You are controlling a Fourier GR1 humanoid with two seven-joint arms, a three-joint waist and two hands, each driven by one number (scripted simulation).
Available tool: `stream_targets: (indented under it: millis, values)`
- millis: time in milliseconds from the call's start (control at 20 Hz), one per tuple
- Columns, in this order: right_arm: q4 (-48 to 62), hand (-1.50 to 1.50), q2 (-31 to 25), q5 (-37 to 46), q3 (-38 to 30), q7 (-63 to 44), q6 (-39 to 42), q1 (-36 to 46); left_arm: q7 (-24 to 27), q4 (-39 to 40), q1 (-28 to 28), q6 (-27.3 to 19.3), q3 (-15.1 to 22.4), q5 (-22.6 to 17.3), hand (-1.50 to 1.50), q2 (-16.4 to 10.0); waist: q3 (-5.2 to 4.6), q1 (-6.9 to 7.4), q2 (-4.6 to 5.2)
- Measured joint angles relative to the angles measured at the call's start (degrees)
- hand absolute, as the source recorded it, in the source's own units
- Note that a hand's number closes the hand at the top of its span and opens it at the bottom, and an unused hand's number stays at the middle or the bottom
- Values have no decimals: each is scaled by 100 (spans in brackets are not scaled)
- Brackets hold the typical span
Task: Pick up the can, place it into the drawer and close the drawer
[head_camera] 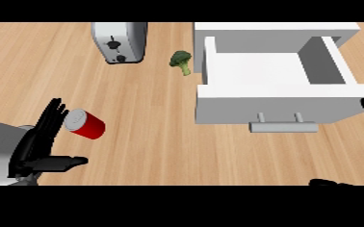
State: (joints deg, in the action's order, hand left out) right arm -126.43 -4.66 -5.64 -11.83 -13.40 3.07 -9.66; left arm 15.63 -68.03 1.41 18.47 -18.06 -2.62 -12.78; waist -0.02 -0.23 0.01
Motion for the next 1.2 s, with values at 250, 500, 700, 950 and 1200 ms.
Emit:
stream_targets:
  millis: [250,500,700,950,1200]
  values:
    - [-50,-150,-6,-151,-159,17,119,-32,413,698,185,-91,8,160,-150,-52,1,-1,-1]
    - [42,-150,-66,-208,-337,28,209,19,989,1826,619,-102,-84,245,-150,-200,-3,-14,2]
    - [-75,-150,-88,-235,-367,-138,228,92,1462,2736,1043,-290,-88,372,-150,-219,-2,-20,5]
    - [-176,-150,-30,-283,-458,-105,329,-58,1995,3786,1527,-282,-118,463,-150,-418,-3,-33,8]
    - [-68,-150,-7,-97,-342,-123,311,133,2419,4657,2075,-344,-135,552,-150,-503,-5,-47,17]
